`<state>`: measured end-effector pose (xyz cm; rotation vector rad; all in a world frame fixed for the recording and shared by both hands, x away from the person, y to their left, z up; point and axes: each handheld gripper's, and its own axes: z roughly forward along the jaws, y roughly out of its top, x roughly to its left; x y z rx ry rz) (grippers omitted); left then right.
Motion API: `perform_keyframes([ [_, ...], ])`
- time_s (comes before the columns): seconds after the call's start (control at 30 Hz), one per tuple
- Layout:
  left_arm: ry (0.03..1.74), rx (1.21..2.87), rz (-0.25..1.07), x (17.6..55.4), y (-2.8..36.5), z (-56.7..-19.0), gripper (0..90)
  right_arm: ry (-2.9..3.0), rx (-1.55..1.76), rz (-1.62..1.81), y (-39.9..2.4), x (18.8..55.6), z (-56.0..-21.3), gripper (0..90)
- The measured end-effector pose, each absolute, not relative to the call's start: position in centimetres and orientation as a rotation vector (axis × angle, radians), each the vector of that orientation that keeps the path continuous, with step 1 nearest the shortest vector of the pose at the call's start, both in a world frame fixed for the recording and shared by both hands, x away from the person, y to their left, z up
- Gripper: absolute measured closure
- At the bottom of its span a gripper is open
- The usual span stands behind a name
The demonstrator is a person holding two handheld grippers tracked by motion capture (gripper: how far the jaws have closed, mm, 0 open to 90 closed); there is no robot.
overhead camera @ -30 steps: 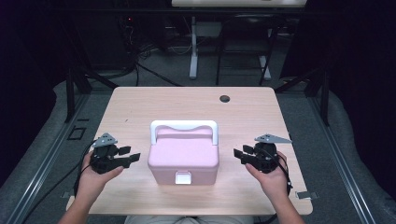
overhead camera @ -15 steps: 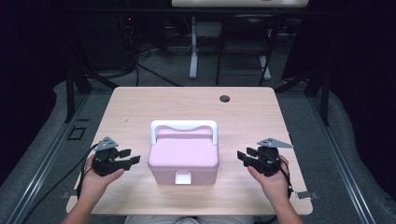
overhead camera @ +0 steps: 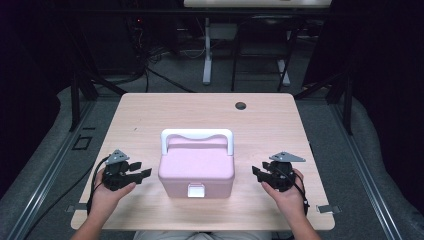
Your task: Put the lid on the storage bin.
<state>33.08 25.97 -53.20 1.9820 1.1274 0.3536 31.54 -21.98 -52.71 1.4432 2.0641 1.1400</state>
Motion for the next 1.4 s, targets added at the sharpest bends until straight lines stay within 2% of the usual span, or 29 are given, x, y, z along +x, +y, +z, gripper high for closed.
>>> perform_keyframes([
  [0.7, 1.081, 2.068, 0.327, 33.1, 23.9, -55.1, 45.6, 2.141, 1.425, 1.091, -21.0, 32.1, -54.7, 51.4],
  [1.4, 1.108, 2.047, 0.314, 33.3, 24.2, -55.6, 45.4, 2.170, 1.403, 1.078, -20.5, 32.1, -55.3, 50.1],
])
